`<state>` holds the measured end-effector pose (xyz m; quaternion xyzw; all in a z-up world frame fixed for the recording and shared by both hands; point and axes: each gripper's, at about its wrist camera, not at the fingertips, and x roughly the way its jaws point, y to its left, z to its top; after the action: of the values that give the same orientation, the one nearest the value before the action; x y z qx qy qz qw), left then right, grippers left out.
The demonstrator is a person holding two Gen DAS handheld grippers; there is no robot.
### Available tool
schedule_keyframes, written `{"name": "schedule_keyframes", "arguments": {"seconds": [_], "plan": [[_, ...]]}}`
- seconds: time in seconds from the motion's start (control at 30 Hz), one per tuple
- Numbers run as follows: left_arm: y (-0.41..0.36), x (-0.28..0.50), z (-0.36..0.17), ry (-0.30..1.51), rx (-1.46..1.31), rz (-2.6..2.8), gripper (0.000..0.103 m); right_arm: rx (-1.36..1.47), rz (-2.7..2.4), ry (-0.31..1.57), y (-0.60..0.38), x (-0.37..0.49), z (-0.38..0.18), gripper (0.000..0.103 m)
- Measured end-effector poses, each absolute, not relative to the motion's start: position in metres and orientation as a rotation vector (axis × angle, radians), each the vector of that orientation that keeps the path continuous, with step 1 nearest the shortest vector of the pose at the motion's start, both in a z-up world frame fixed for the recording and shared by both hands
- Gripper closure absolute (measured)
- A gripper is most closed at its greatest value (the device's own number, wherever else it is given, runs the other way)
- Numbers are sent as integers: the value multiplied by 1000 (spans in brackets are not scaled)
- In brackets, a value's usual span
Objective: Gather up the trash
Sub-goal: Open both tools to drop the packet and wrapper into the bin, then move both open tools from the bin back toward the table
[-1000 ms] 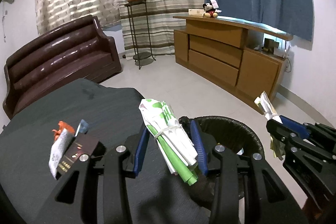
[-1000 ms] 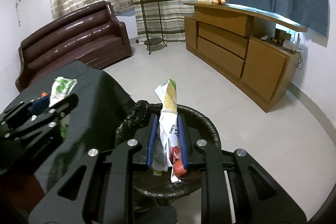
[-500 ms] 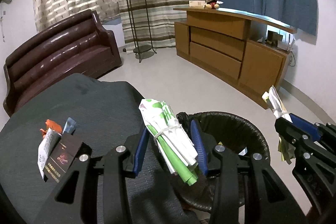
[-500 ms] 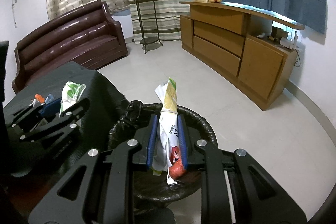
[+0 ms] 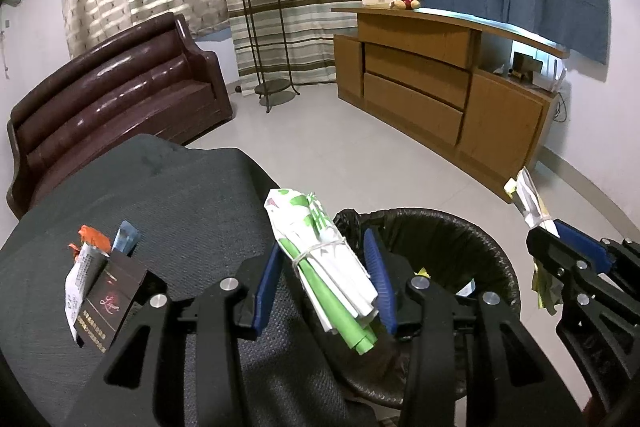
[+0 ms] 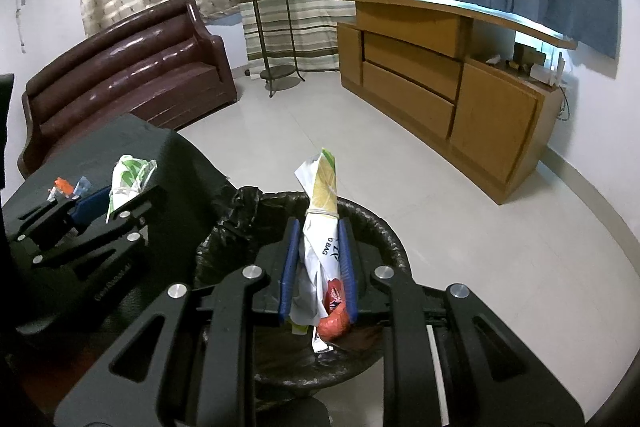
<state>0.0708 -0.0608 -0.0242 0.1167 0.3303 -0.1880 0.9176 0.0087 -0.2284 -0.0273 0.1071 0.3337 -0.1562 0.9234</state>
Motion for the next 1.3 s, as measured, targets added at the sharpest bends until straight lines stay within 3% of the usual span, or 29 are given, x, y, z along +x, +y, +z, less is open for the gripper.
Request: {"name": "schedule_keyframes", "arguments": {"seconds": [0.27, 0.4, 0.53, 0.77, 1.3], "plan": [[-64, 77, -26, 707, 249, -380, 57, 236, -336, 687, -234, 10, -30, 79], [-64, 77, -26, 711, 244, -374, 47, 237, -346, 681, -234, 8, -30, 75], [-64, 75, -27, 707, 249, -375, 44, 238, -350, 676, -234, 7, -29, 74], [-63, 74, -25, 707, 240, -379, 43, 240, -346, 674, -231, 5, -28, 61], [-6, 65, -10, 701, 217, -316, 38, 218, -261, 687, -196, 17, -19, 60]]}}
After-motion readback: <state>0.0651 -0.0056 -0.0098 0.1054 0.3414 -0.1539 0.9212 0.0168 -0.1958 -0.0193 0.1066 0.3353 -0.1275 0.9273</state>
